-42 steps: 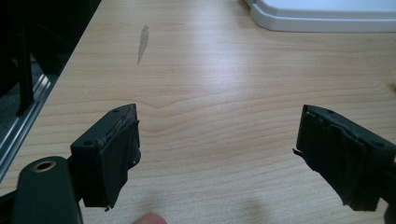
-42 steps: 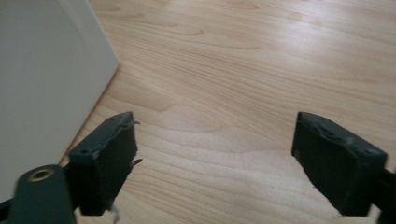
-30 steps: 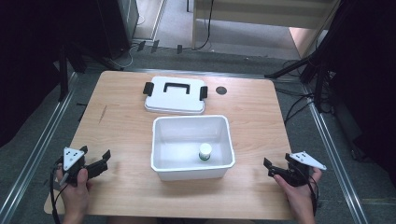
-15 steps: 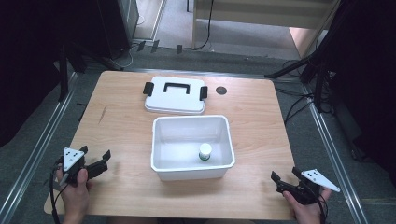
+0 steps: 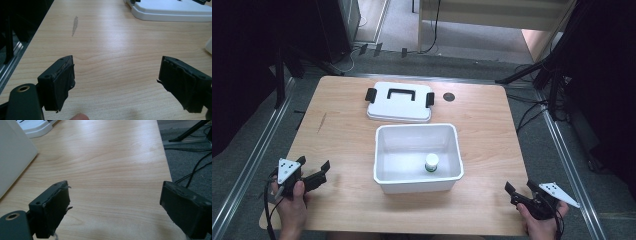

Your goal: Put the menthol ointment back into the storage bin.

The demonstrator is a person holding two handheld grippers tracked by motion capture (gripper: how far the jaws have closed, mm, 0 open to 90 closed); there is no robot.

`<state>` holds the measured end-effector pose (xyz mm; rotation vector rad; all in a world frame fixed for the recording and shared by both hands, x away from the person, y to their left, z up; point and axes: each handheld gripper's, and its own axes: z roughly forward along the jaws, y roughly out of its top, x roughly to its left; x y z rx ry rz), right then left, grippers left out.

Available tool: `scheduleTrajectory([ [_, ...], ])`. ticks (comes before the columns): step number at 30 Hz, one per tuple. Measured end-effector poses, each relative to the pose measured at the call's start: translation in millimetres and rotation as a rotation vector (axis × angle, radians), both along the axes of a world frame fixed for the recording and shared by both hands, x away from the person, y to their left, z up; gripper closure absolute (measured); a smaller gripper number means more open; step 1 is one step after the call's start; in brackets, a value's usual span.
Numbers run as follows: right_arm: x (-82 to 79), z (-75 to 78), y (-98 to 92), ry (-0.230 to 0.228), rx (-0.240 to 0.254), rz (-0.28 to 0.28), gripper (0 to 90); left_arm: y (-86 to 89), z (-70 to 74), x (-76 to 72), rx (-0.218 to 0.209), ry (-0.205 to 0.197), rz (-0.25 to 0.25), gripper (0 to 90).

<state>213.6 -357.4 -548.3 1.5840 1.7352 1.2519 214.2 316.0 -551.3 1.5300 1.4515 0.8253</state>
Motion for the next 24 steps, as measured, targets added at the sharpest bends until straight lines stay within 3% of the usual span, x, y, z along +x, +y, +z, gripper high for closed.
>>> scheduleTrajectory([
  [8, 0.7, 0.2, 1.4, 0.002, -0.016, -0.003, 9.3, -0.2, 0.2, 1.9, 0.001, 0.009, -0.019, 14.2],
  [13, 1.3, 0.4, 2.6, -0.003, -0.020, 0.006, 9.4, -1.7, 0.1, 9.0, -0.001, 0.044, -0.020, 14.2],
  [17, 1.2, 0.8, 5.2, -0.005, -0.044, 0.015, 13.4, -5.2, 0.3, 9.5, 0.031, 0.048, -0.035, 14.5],
  [24, 2.0, 0.3, 1.9, -0.004, -0.013, 0.013, 14.0, -5.9, 0.2, 9.1, 0.029, 0.051, -0.052, 14.4],
])
